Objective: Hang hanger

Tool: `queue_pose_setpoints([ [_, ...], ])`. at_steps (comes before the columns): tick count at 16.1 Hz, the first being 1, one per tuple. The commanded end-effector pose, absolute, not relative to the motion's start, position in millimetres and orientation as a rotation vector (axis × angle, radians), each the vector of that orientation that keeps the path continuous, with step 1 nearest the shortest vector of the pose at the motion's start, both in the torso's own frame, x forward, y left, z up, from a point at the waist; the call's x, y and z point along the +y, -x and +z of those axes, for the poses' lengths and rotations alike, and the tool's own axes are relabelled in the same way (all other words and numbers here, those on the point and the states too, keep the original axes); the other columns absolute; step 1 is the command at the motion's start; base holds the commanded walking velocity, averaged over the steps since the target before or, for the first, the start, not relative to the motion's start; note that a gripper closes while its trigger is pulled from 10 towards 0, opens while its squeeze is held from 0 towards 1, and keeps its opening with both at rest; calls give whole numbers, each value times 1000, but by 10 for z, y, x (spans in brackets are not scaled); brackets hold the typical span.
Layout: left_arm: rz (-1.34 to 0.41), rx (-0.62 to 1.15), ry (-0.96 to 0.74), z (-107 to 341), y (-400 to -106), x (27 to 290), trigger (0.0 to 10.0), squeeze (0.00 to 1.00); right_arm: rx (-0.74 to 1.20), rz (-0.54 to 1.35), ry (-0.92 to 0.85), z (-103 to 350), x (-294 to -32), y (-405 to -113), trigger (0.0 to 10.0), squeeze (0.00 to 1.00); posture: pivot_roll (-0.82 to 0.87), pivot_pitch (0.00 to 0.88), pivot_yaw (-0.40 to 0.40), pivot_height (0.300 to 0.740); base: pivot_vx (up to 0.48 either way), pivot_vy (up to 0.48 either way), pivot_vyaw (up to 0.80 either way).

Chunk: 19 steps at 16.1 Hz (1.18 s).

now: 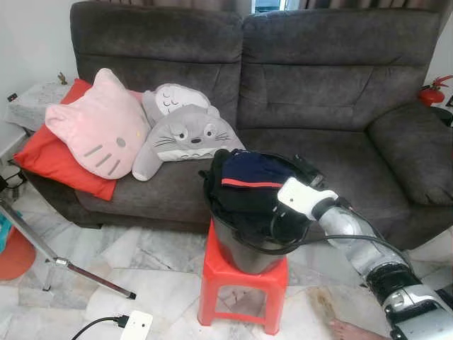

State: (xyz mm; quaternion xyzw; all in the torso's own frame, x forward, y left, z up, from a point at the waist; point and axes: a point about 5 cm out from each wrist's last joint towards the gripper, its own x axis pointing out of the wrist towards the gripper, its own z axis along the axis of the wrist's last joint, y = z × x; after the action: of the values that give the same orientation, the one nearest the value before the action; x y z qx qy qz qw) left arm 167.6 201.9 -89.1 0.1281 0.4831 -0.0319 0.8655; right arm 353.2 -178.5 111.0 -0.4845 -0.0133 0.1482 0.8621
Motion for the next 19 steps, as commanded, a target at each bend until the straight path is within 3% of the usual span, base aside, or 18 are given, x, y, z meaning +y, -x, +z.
queue_pose_setpoints([
  [1, -64, 1032, -273, -904, -1642, 2044, 10000, 0, -37, 328, 1020, 1118, -1760, -3527, 0, 0, -160, 0, 16, 740, 0, 0, 0],
  [19, -76, 1041, -291, -909, -1628, 2054, 10000, 0, 53, 326, 1001, 966, -1810, -3491, 0, 0, -158, 0, 22, 740, 0, 0, 0],
])
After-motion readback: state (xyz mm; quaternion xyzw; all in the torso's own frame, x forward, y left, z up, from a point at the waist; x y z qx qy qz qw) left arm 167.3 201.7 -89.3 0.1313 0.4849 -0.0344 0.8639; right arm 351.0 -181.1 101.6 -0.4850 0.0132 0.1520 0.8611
